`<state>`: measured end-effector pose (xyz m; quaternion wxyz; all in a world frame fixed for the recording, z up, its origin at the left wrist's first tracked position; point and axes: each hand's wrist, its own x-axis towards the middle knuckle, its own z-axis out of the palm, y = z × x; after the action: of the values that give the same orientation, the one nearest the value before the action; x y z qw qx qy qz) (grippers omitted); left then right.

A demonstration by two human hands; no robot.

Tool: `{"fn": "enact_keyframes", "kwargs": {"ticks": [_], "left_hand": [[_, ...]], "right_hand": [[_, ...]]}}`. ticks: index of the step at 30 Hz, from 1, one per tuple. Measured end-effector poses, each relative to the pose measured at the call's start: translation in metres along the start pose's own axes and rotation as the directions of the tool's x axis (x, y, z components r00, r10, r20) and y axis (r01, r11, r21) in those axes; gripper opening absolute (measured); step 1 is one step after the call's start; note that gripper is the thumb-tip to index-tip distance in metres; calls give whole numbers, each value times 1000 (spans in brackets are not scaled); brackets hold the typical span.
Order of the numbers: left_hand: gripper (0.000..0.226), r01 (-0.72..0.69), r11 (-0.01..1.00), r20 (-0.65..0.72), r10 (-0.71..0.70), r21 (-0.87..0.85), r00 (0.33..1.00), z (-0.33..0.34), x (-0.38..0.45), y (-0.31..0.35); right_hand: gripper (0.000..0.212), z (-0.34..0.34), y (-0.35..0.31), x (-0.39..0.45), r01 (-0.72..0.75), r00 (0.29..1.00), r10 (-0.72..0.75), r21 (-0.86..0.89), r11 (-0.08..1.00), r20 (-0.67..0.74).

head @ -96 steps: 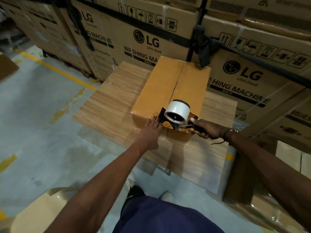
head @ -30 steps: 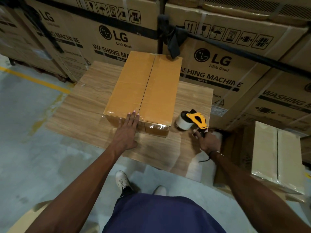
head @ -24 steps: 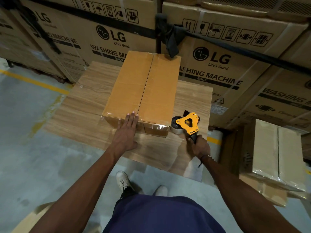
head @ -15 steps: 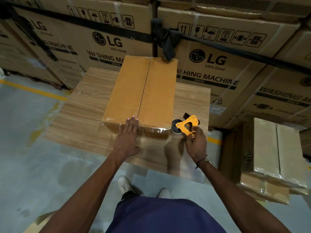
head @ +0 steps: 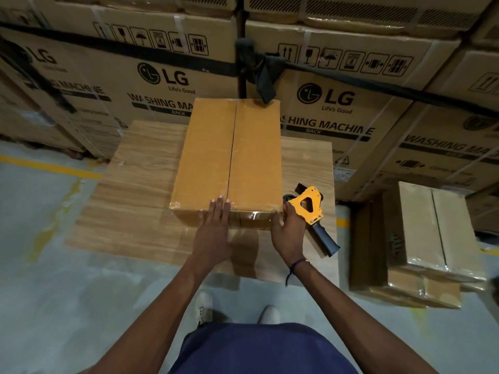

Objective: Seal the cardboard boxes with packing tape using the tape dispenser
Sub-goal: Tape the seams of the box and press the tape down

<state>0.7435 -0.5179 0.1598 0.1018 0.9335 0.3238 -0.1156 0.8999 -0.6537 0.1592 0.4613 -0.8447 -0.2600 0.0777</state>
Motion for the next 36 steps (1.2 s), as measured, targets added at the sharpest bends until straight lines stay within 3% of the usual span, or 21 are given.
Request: {"fn": "enact_keyframes", "kwargs": {"ticks": [4, 11, 13, 15, 17, 19, 22, 24, 29, 33, 36], "left_hand": [[136, -62, 997, -10, 63, 41, 998, 1, 4, -12], [116, -207, 978, -55, 208, 18, 977, -6, 7, -38], [100, -256, 967, -125, 252, -13, 959, -8, 11, -47], [75, -295, 953, -248, 270, -74, 931, -12, 19, -54], [50, -343, 929, -340, 281, -138, 897, -18, 33, -59], [34, -388, 903, -363, 305, -183, 881, -27, 48, -63], [24, -418, 886, -326, 342, -202, 881, -34, 62, -66], [22, -456, 873, -299, 394, -176, 869, -34, 67, -71], [31, -583, 808, -304, 537, -82, 787, -26, 73, -98], [49, -639, 769, -214, 629, 31, 747, -22, 76, -116], [54, -649, 760, -207, 629, -40, 749, -23, 74, -140]], "right_hand": [[46, 21, -3, 7, -113, 993, 113, -37, 993, -21], [48, 29, -3, 45, -435, 890, 429, 8, 900, 156], [54, 33, -10, 44, -322, 942, 320, 3, 947, 105], [59, 35, -18, 37, -46, 998, 51, -90, 995, 44], [52, 35, -31, 37, 221, 965, -205, -82, 972, 164], [46, 38, -42, 43, 342, 872, -306, -26, 939, 383], [46, 44, -40, 51, 394, 733, -286, -42, 918, 618], [51, 44, -31, 50, 433, 699, -282, -75, 898, 657], [51, 42, -25, 47, 442, 725, -270, -127, 888, 634], [56, 39, -28, 50, 456, 708, -265, -137, 879, 654], [66, 30, -19, 50, 365, 773, -205, -156, 918, 600]]}}
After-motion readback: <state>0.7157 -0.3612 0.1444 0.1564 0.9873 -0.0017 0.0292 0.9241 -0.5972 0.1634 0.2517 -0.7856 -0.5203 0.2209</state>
